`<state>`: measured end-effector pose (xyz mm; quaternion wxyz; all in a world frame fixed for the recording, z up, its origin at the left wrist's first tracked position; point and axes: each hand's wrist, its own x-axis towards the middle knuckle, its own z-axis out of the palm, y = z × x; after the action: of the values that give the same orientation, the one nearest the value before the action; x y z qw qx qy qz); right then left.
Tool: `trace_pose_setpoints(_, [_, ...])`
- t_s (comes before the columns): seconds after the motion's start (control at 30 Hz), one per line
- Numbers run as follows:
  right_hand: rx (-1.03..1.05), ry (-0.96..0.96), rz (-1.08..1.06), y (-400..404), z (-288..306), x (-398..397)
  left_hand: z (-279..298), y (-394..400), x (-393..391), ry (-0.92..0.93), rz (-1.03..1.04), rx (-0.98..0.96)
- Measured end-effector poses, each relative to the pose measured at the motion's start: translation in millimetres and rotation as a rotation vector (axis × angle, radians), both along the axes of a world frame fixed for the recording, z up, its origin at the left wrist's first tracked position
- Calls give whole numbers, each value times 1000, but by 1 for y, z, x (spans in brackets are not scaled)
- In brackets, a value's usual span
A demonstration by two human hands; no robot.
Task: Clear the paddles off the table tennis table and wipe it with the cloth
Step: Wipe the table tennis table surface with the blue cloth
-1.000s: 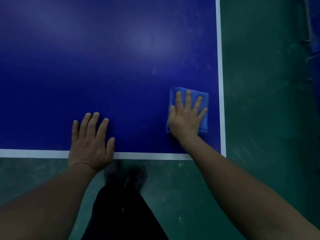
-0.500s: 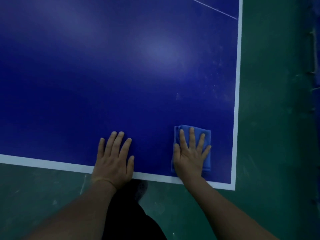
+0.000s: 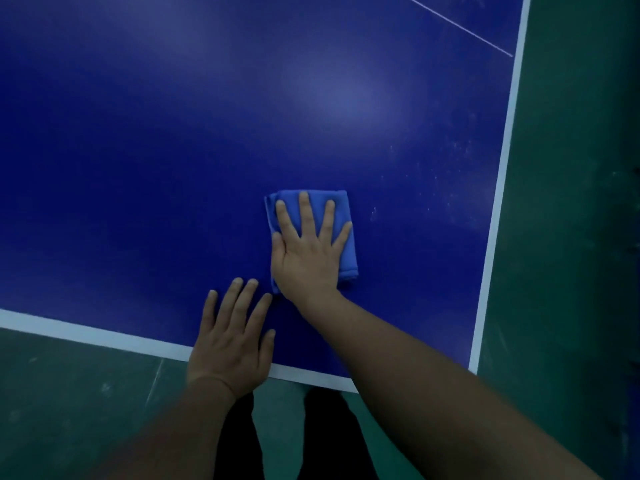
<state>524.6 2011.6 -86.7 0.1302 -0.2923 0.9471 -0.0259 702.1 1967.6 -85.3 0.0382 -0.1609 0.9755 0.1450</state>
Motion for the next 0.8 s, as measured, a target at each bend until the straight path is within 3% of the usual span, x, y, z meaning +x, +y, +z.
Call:
trace_pose_setpoints(0.23, [-32,-11,149,0,0,-45,1,2,0,-32,19,-45])
trace_pose_setpoints(0.37, [25,21,-50,93,-1,-138,4,6,1,-81,59,-91])
trace_pose_setpoints(0.5, [80,-27,-278,202,9,-232,10,44,-8,-88,281,-111])
trace_pose_setpoints(0.63, [30,4,-312,209,8,-231,15,116,-38,-30,572,-59])
trace_pose_setpoints(0.7, [17,12,-150,195,12,-189,16,149,-59,-2,655,-24])
trace_pose_setpoints(0.8, [-33,31,455,213,8,-109,12,188,-84,34,628,-22])
